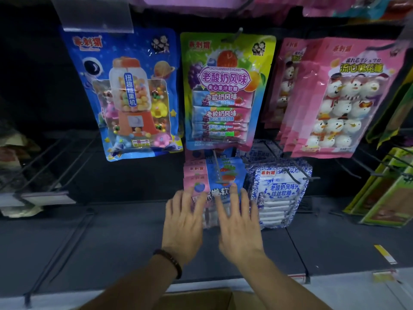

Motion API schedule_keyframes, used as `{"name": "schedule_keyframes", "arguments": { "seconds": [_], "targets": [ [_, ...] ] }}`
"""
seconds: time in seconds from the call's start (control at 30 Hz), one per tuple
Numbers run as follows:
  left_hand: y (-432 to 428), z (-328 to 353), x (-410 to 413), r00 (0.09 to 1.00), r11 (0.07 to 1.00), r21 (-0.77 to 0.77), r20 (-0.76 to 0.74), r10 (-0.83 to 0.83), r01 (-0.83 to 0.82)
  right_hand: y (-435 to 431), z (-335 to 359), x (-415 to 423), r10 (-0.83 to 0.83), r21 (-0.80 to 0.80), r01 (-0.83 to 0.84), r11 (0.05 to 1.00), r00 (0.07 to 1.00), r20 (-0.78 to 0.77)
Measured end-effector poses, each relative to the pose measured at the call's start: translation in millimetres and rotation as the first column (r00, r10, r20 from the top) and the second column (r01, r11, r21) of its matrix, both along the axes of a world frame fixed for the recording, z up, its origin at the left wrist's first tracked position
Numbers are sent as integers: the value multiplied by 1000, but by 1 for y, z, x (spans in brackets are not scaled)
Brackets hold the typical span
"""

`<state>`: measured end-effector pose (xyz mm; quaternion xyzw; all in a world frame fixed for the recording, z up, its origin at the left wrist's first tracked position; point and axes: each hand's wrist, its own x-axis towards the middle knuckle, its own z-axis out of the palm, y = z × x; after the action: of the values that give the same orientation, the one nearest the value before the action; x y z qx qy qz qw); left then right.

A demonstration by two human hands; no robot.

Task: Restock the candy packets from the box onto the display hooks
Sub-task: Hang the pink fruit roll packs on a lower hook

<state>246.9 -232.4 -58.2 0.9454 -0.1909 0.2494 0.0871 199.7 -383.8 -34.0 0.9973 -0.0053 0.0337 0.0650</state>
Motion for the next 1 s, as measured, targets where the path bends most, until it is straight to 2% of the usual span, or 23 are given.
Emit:
{"name": "schedule_keyframes", "arguments": {
  "seconds": [0.1, 0.2, 0.27, 0.43, 0.77, 0.9, 1.0],
  "targets": [
    [0, -12, 12, 983, 990, 138, -178, 42, -17, 3, -11, 6, -38, 117, 39, 992, 999, -9],
    [-2, -12, 29, 962, 959, 281, -253, 102, -28, 3, -17, 22, -40, 202, 40, 979, 999, -1],
    [-4, -7, 41, 961, 947, 319, -246, 129, -45, 2, -20, 36, -36, 229, 30, 973, 999, 19],
    [-11, 1, 74, 960, 933, 351, -228, 164, -77, -6, -20, 76, -14, 265, -2, 964, 998, 56],
    [-29, 13, 117, 935, 924, 366, -276, 223, -112, -15, -10, 126, 14, 254, -2, 967, 999, -45],
    [-30, 8, 110, 945, 938, 325, -255, 205, -116, -15, -8, 116, 32, 262, -12, 965, 997, -73],
    [-28, 3, 97, 956, 931, 358, -241, 166, -72, -20, -8, 80, 103, 300, -105, 948, 994, 24]
  ]
}}
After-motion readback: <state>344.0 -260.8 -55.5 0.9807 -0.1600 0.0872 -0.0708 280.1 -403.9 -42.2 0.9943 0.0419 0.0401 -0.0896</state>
